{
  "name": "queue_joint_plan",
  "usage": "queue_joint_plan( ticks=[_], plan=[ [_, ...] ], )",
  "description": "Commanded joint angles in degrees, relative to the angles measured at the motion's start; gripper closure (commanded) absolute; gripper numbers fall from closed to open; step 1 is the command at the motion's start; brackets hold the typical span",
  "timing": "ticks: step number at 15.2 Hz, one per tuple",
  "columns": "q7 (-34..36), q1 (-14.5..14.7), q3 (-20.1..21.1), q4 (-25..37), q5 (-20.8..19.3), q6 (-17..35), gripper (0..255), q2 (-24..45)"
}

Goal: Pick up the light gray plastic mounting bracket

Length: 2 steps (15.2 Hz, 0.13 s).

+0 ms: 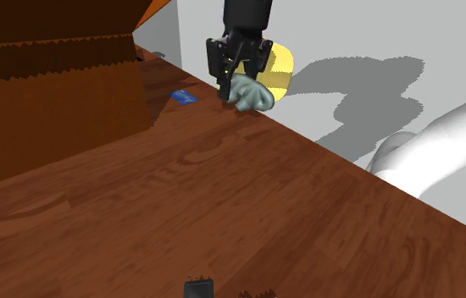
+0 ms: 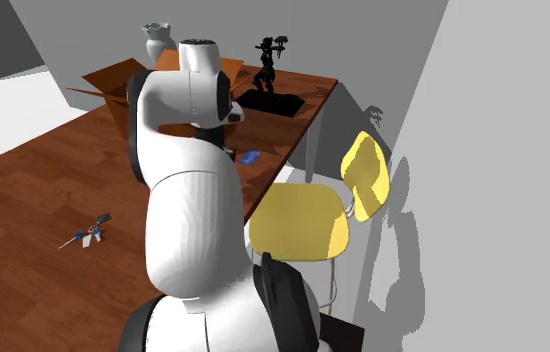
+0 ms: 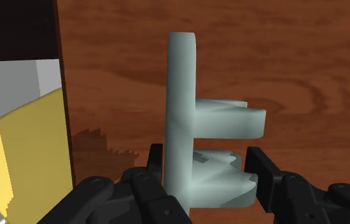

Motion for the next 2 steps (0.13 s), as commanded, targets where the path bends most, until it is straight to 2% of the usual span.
queue_joint_plan(
  ticks=[1, 2],
  plan=[
    [0.29, -0.06, 0.03, 1.38, -0.13, -1.02, 255, 0.35],
    [0.3, -0.06, 0.04, 1.39, -0.14, -1.02, 255, 0.36]
  ],
)
